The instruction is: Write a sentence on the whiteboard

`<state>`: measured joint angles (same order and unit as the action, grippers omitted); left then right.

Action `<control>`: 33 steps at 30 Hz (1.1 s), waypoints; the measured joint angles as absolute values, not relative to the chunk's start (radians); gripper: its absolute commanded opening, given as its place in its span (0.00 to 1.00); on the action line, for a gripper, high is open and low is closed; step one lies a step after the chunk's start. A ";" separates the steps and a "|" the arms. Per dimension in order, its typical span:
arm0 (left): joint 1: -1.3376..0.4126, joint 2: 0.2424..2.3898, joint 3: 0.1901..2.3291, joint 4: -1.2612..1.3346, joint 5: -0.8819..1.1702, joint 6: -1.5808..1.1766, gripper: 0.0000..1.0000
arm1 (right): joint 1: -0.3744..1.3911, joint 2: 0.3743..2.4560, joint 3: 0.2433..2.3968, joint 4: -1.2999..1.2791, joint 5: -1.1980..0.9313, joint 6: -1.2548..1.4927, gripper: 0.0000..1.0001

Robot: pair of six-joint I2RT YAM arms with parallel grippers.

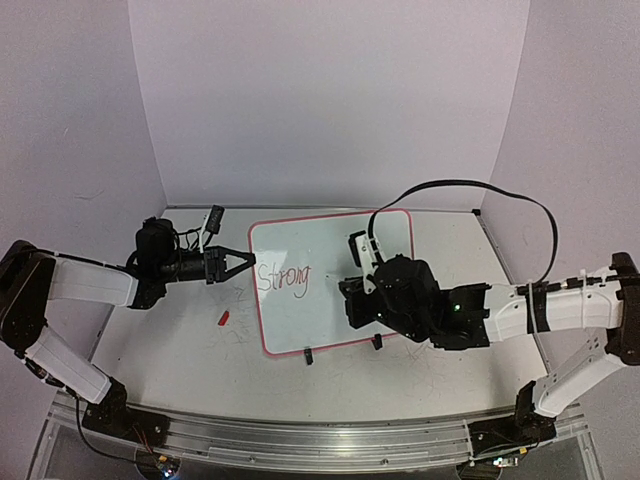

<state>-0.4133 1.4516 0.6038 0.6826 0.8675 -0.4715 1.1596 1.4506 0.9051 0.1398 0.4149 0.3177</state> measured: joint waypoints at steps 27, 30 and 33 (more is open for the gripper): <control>-0.413 1.446 0.609 0.661 0.861 -0.462 0.00 | 1.106 1.520 0.974 0.183 0.392 0.283 0.00; -0.413 1.446 0.609 0.660 0.861 -0.461 0.00 | 1.106 1.531 0.978 0.189 0.391 0.281 0.00; -0.413 1.446 0.609 0.660 0.861 -0.461 0.00 | 1.106 1.538 0.978 0.190 0.393 0.283 0.00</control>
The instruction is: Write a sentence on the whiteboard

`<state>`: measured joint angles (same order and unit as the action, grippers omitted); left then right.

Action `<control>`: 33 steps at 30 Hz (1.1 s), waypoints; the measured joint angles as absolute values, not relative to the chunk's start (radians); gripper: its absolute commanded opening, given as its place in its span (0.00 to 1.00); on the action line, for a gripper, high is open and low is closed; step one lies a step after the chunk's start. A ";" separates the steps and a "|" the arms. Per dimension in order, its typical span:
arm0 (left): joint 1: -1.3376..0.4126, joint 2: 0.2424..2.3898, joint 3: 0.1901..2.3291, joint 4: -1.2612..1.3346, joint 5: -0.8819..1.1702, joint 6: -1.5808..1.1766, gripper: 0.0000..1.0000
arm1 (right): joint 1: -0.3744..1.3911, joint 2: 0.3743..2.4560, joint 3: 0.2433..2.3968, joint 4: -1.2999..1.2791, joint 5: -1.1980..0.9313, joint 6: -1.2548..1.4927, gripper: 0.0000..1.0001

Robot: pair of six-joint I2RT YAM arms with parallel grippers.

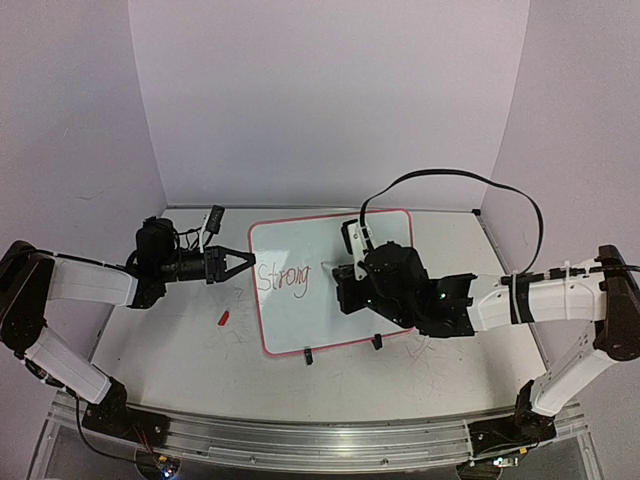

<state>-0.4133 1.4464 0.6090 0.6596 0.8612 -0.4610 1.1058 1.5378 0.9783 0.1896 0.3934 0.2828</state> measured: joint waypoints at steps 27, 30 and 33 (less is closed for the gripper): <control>-0.414 1.446 0.620 0.645 0.861 -0.460 0.00 | 1.093 1.577 1.010 0.186 0.379 0.298 0.00; -0.414 1.446 0.620 0.645 0.861 -0.460 0.00 | 1.093 1.579 1.010 0.185 0.369 0.304 0.00; -0.414 1.446 0.620 0.645 0.861 -0.460 0.00 | 1.093 1.581 1.010 0.184 0.356 0.314 0.00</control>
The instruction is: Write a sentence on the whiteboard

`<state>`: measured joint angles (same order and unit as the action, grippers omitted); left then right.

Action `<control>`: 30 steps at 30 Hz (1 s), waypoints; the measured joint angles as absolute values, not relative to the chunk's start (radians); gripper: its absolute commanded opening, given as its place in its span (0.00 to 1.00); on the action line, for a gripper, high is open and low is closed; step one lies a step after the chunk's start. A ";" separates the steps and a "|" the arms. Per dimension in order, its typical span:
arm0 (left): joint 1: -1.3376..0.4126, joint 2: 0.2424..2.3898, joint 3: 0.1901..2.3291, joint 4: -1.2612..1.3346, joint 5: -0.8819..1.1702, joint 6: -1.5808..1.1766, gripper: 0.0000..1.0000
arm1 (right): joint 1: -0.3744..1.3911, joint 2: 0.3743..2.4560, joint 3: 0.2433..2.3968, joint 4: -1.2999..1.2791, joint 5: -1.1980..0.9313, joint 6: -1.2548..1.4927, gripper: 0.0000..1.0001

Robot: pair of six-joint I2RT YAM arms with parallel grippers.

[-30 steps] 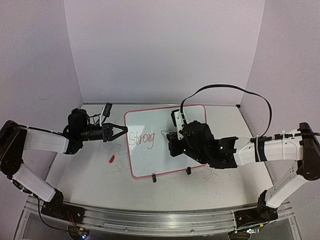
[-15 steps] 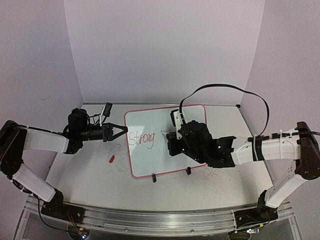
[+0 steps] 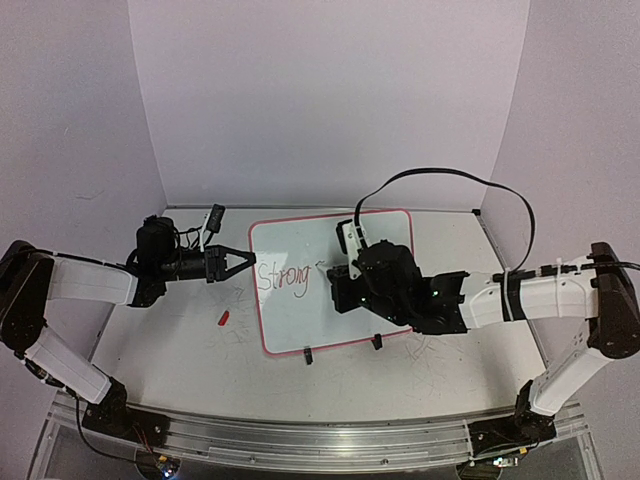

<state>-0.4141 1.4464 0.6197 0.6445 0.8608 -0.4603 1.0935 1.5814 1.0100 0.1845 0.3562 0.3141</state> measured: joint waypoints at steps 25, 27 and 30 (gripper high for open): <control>-0.414 1.446 0.620 0.636 0.854 -0.460 0.00 | 1.098 1.563 0.966 0.161 0.379 0.403 0.00; -0.414 1.446 0.620 0.636 0.854 -0.460 0.00 | 1.099 1.561 0.963 0.159 0.377 0.407 0.00; -0.414 1.446 0.620 0.636 0.854 -0.460 0.00 | 1.103 1.561 0.963 0.156 0.376 0.412 0.00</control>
